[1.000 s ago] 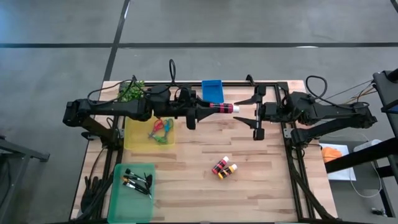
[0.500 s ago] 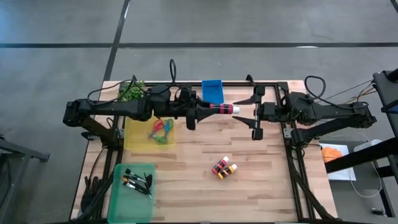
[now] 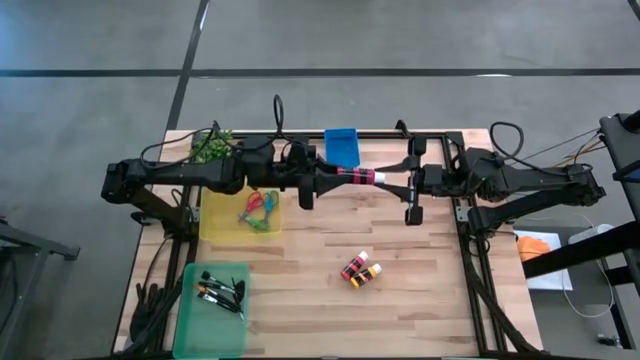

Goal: Pick & Place Paint Supplies
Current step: Put the red paint bottle into the blue bin

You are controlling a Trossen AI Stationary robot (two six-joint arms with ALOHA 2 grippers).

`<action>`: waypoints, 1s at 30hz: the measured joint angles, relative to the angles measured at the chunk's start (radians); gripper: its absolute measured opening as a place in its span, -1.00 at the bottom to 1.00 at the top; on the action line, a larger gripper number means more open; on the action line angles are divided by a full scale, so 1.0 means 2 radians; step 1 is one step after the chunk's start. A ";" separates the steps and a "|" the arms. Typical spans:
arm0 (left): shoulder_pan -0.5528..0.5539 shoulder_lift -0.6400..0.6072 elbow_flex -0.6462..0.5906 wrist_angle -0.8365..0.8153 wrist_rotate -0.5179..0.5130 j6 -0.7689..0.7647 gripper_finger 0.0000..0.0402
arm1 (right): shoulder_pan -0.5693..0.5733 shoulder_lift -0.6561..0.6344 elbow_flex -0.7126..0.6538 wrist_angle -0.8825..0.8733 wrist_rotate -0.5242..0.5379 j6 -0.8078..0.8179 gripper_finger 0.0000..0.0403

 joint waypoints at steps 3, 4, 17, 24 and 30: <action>0.001 0.000 0.000 0.000 0.031 0.001 -0.11 | 0.000 0.000 0.000 0.000 -0.003 0.001 -0.45; 0.001 0.000 0.000 0.000 0.036 0.001 -0.05 | 0.000 0.000 0.000 0.000 -0.004 0.002 -0.45; -0.004 -0.018 0.000 -0.164 0.060 0.085 0.64 | 0.000 0.001 0.027 -0.061 0.011 0.064 -0.45; -0.013 -0.061 0.000 -0.323 0.016 0.121 0.61 | -0.038 0.083 0.186 -0.315 0.023 0.112 -0.45; -0.014 -0.110 0.000 -0.385 -0.070 0.140 0.60 | -0.167 0.212 0.352 -0.511 -0.060 0.169 -0.45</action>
